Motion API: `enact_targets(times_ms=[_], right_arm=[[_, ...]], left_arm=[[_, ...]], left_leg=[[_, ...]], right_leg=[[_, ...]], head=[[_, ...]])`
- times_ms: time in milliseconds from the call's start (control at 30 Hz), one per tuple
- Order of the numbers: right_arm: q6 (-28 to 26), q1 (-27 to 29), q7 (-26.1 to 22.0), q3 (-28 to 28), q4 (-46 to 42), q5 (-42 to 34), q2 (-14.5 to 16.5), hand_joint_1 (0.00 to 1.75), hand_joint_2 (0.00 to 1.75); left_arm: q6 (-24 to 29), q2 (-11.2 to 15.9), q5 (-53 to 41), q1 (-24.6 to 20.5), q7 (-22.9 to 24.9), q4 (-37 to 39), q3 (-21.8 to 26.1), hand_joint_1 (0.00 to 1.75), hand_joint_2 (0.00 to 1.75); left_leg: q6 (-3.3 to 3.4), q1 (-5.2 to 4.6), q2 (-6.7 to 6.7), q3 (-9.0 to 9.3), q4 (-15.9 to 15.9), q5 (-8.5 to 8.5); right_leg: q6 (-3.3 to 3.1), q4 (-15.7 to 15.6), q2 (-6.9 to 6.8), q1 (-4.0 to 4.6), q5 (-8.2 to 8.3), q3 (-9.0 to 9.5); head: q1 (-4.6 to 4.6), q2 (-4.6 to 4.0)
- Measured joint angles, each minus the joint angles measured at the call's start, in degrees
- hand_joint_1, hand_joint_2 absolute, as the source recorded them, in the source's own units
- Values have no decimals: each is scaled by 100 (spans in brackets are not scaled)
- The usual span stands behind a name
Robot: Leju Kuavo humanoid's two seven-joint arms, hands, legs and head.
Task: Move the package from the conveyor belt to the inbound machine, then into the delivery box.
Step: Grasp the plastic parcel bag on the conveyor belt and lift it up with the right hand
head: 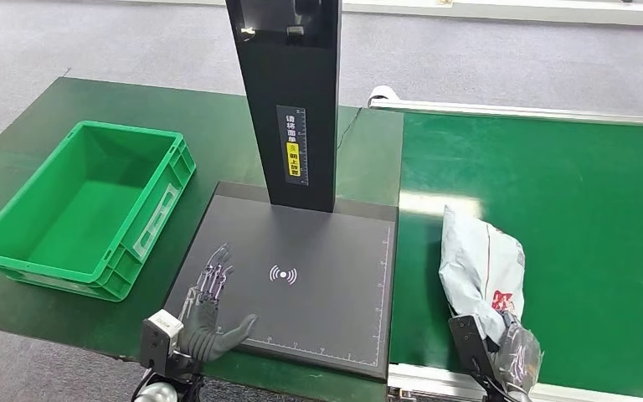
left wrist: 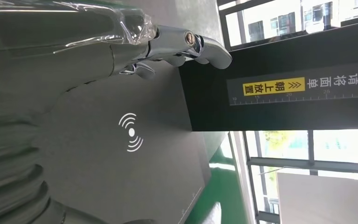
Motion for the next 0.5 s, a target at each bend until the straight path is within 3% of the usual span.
enact_targets(times_ms=[500], right_arm=[[-117,661,-143,853,-2091,-210,-19,173,175]], left_arm=[[34,0,-32,57,-69,0,62,0,175]], left_leg=[[0,0,0,1,0,0]], right_leg=[[0,0,0,0,0,0]], head=[[0,0]])
